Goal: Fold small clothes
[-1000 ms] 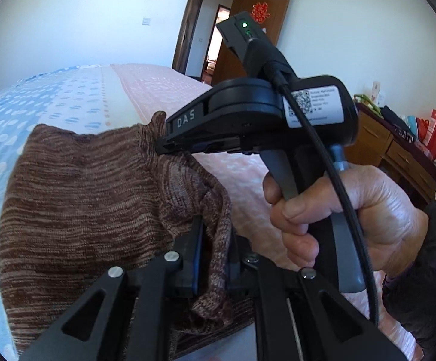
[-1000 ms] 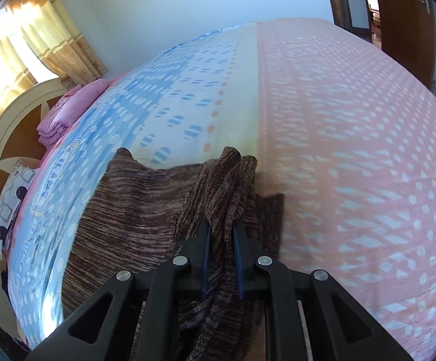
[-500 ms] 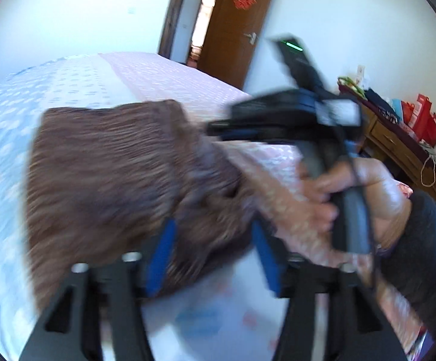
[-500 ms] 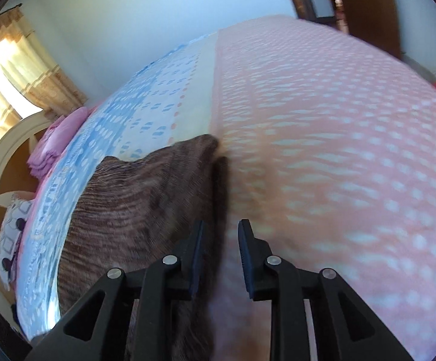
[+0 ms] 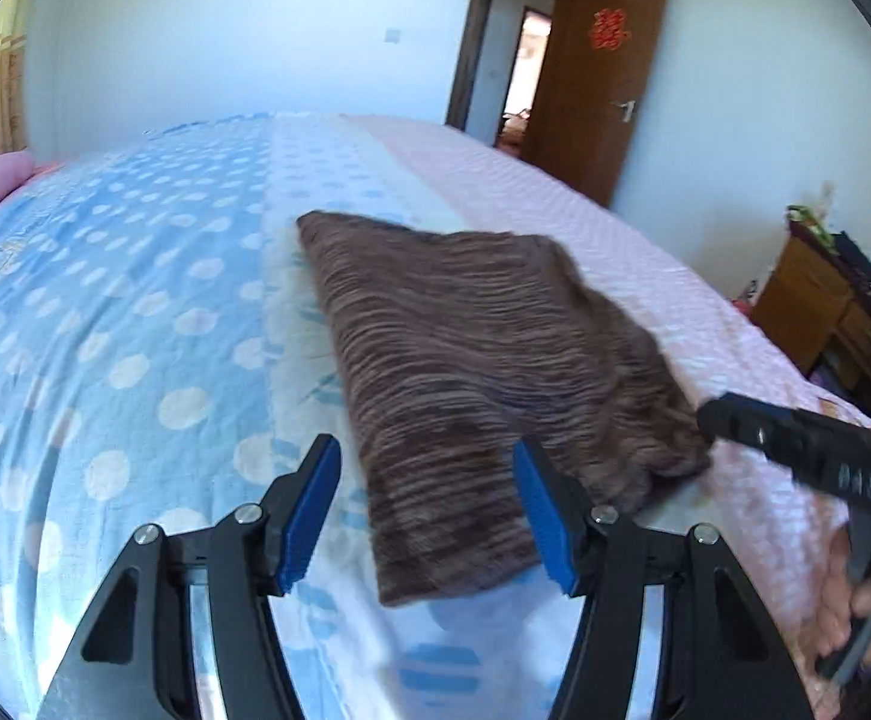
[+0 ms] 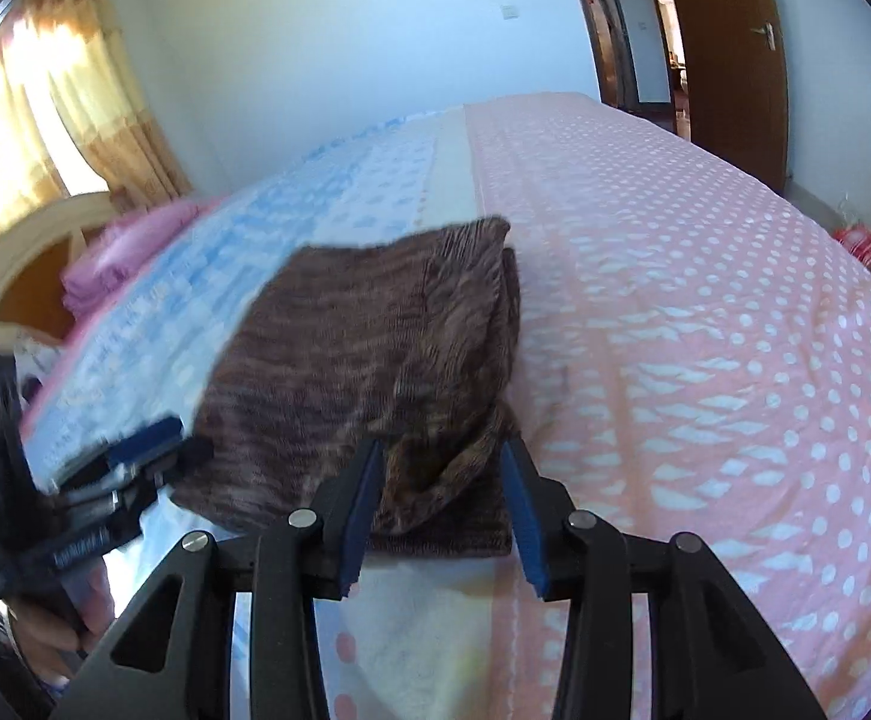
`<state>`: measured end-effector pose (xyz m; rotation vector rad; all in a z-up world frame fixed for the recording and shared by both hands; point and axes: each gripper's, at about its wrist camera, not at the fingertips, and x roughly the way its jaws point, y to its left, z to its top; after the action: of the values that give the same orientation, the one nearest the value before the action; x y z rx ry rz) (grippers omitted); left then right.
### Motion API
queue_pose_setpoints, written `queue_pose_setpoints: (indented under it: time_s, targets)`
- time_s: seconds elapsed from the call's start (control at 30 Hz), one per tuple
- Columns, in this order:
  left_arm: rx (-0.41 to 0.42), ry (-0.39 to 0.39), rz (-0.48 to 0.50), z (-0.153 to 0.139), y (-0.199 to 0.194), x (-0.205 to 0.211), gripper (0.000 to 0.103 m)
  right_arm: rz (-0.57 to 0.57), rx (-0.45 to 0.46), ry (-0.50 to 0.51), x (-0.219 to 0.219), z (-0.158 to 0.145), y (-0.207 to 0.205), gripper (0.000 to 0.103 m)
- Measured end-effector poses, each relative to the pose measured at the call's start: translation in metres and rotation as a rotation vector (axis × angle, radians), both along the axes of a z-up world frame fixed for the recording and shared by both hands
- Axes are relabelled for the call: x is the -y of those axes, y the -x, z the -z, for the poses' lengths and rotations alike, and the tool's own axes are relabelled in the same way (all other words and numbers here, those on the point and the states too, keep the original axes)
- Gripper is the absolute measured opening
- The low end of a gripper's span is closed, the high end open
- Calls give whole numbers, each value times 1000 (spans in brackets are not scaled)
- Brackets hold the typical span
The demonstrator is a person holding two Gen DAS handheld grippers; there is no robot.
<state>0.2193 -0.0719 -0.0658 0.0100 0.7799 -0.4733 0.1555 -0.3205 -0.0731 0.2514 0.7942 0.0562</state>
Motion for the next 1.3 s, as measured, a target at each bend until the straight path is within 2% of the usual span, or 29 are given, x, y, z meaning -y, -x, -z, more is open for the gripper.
queue_pose_setpoints:
  time_s: [0.03, 0.07, 0.1, 0.13, 0.17, 0.23, 0.33, 0.5, 0.63, 0.7, 0.77, 0.83, 0.93, 1.07, 1.2, 1.23, 1.3]
  targets:
    - [-16, -14, -12, 7, -4, 1, 62, -13, -14, 23, -6, 5, -3, 42]
    - [-31, -32, -20, 13, -6, 0, 62, -26, -28, 42, -11, 10, -5, 37]
    - [-45, -50, -29, 17, -7, -1, 62, -26, -38, 65, -15, 15, -7, 11]
    - [-61, -63, -35, 23, -10, -2, 64, -19, -64, 89, -17, 22, -11, 7]
    - [-76, -58, -38, 25, -11, -5, 64, 1, -102, 73, -14, 29, -14, 7]
    - [-88, -26, -41, 21, -6, -14, 64, 43, -116, -89, 2, 37, -10, 7]
    - [-79, -44, -12, 20, -5, -19, 59, 47, -132, -220, 19, 40, 0, 7]
    - [-77, -33, 12, 22, -3, -31, 60, 33, -149, -253, 28, 48, 18, 6]
    - [-84, -22, 24, 15, -2, -36, 65, 31, -162, -258, 29, 40, 19, 10]
    - [-77, 6, 25, 5, -2, -41, 64, 77, -134, -194, 34, 24, 24, 10]
    - [-41, 17, 2, -6, -7, -40, 64, 113, -43, -74, 35, 1, 28, 10]
    - [7, -2, -21, -17, -18, -29, 64, 110, 32, 9, 27, -18, 22, 10]
    - [58, -57, -70, -23, -38, -5, 64, 46, 83, 64, 6, -30, -7, 10]
    - [35, -107, -126, -14, -68, 21, 64, 11, 79, 139, -13, -19, -48, 10]
    - [8, -202, -153, 7, -82, 32, 64, 31, -20, 175, -14, 14, -78, 10]
    - [2, -196, -150, 11, -81, 31, 66, 38, -38, 170, -10, 25, -79, 10]
    - [2, -190, -154, 13, -81, 28, 67, 45, -15, 121, -1, 28, -76, 10]
